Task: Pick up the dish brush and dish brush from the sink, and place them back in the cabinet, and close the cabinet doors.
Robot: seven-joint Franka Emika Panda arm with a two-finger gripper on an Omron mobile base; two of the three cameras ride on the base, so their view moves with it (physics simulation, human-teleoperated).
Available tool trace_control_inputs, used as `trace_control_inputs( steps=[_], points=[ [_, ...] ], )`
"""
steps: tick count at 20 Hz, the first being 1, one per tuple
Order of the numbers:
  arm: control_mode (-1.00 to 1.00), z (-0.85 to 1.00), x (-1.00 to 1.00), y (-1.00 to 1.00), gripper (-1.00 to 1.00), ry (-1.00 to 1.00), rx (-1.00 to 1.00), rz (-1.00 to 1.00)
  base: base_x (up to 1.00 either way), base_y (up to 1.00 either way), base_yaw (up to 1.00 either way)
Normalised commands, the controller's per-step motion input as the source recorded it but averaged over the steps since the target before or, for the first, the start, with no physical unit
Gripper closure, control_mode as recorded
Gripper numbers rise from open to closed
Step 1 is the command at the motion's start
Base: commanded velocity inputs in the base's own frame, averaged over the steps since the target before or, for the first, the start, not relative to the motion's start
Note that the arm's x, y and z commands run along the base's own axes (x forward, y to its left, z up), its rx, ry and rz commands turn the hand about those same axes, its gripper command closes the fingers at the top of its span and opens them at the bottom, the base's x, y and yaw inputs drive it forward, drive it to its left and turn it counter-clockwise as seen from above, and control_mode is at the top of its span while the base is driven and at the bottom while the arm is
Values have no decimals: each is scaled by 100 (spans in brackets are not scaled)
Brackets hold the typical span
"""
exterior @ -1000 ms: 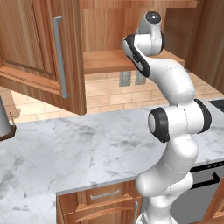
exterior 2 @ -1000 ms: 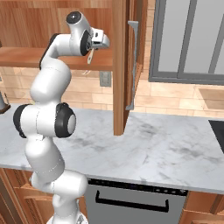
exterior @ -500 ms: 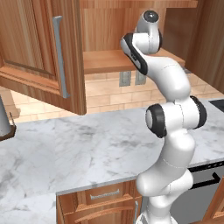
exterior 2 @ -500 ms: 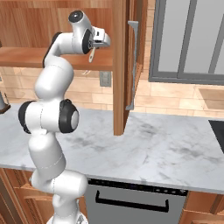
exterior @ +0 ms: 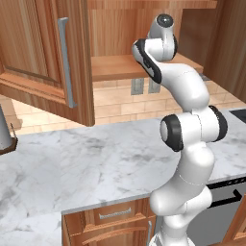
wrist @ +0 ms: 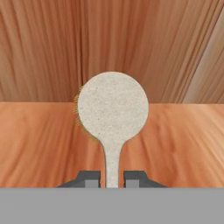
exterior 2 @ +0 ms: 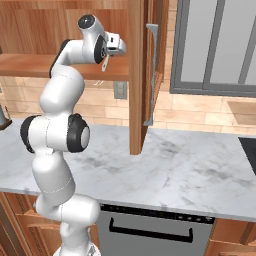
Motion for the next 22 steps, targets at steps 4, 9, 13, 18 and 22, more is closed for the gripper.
trace_control_inputs(
  steps=[4, 9, 13, 18, 22],
  points=[
    [-100, -15, 6, 0, 100, -4, 0, 0, 0, 0, 0],
    [-100, -8, 2, 0, 100, -1, 0, 0, 0, 0, 0],
    [-100, 0, 0, 0, 100, 0, 0, 0, 0, 0, 0],
    [-100, 0, 0, 0, 100, 0, 0, 0, 0, 0, 0],
    [-100, 0, 0, 0, -100, 0, 0, 0, 0, 0, 0]
  ],
)
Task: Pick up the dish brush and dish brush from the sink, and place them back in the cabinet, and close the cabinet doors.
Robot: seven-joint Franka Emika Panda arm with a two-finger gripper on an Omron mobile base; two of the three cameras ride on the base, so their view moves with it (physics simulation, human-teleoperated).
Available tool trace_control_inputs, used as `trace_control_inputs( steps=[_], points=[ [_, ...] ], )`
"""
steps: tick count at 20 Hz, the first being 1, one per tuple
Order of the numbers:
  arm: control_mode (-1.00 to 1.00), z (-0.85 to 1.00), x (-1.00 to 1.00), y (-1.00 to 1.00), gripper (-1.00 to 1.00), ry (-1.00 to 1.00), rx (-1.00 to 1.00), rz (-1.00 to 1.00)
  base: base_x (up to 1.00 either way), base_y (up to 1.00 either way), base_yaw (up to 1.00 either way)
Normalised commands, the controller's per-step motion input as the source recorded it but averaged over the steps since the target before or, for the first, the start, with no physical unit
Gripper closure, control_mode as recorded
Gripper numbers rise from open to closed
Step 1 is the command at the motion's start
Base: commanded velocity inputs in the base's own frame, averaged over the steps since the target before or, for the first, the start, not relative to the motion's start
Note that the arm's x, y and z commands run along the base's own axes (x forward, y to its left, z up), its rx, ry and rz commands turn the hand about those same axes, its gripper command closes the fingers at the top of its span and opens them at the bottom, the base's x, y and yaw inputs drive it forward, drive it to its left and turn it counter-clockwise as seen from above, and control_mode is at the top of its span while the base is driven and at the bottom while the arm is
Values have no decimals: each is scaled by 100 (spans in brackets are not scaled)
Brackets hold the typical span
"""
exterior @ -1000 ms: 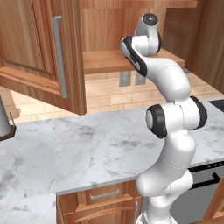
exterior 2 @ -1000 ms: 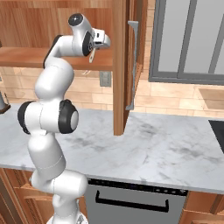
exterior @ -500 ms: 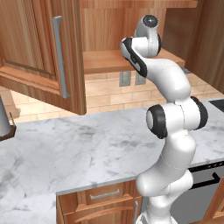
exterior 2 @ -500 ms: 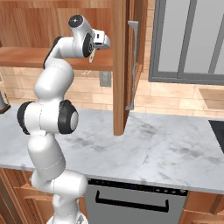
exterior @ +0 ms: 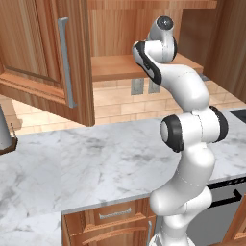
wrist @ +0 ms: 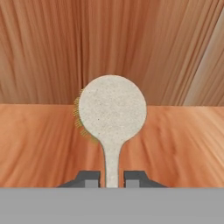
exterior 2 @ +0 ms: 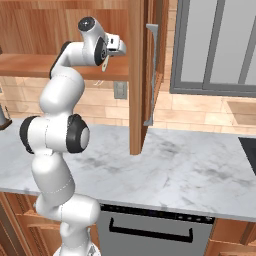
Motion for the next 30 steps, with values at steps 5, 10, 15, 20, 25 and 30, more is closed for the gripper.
trace_control_inputs(
  steps=[5, 10, 15, 20, 25, 30],
  points=[
    [-100, 0, 0, 0, -100, 0, 0, 0, 0, 0, 0],
    [-100, 0, 0, 0, -100, 0, 0, 0, 0, 0, 0],
    [-100, 0, 0, 0, -100, 0, 0, 0, 0, 0, 0],
    [-100, 0, 0, 0, -100, 0, 0, 0, 0, 0, 0],
    [-100, 0, -9, 0, -100, -2, 0, 0, 0, 0, 0],
    [-100, 0, -28, 0, -100, -8, 0, 0, 0, 0, 0]
  ],
)
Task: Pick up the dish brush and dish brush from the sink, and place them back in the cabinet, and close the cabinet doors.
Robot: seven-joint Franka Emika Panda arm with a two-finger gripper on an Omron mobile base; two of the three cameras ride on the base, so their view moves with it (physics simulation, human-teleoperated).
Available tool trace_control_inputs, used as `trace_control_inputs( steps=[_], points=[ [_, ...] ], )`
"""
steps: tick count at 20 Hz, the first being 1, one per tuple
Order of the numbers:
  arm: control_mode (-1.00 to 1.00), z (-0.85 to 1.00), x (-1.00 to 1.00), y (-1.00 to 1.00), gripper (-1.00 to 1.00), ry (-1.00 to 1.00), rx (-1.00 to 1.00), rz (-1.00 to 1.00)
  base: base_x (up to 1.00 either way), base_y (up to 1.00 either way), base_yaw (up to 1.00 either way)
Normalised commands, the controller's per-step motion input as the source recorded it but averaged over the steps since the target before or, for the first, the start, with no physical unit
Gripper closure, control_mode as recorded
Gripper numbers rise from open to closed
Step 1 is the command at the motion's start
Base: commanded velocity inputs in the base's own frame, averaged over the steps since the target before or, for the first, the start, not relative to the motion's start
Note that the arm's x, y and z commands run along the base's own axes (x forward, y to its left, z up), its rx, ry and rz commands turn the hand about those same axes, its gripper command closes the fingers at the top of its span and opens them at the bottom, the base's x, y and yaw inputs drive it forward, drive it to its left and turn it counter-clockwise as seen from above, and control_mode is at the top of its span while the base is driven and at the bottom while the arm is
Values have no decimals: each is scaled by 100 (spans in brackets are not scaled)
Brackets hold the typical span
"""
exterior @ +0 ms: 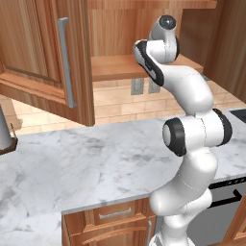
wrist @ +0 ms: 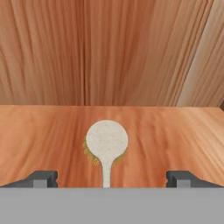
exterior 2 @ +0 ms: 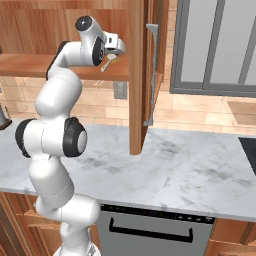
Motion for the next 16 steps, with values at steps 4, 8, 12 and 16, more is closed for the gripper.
trace_control_inputs(
  steps=[4, 8, 12, 16],
  points=[
    [-100, 0, -36, 0, -100, -8, 0, 0, 0, 0, 0],
    [-100, -5, -44, 0, -100, -10, 0, 0, 0, 0, 0],
    [-100, 0, -56, 0, -100, -9, 0, 0, 0, 0, 0],
    [-100, 0, -74, 0, -100, -5, 0, 0, 0, 0, 0]
  ],
)
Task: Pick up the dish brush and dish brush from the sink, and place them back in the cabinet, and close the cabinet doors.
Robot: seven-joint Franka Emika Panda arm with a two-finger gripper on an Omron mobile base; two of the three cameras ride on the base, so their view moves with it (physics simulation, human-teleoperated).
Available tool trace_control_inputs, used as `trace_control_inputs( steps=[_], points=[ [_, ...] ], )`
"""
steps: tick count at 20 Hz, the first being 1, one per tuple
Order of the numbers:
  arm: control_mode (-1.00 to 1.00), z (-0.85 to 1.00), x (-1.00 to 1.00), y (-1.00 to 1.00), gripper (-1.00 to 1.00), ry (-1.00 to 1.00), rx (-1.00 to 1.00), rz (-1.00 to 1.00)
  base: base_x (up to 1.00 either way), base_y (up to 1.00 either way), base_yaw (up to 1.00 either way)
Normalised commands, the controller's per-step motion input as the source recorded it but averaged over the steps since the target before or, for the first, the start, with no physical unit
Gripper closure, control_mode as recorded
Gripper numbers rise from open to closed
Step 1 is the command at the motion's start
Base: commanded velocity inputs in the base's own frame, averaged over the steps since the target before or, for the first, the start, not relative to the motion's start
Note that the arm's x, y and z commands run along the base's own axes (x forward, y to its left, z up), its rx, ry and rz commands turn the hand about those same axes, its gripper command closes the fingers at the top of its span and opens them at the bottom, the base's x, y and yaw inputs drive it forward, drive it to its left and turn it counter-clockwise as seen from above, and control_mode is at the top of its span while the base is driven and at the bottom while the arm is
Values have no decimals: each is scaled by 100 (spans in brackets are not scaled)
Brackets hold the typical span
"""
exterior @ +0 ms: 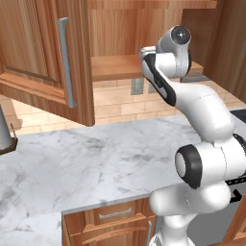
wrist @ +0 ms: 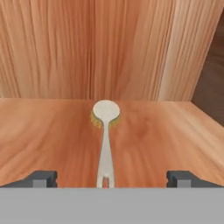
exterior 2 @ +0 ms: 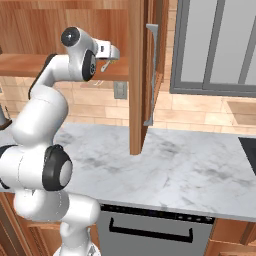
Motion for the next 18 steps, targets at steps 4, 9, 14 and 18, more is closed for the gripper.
trace_control_inputs(
  steps=[4, 9, 14, 18],
  points=[
    [-100, 0, -74, 0, -100, -2, 0, 0, 0, 0, 0],
    [-100, 0, -88, 0, -100, 1, 6, 0, 0, 0, 0],
    [-100, 0, -89, 0, -100, 5, 8, 0, 0, 0, 0],
    [-100, 2, -72, 0, -100, 6, 4, 0, 0, 0, 0]
  ],
)
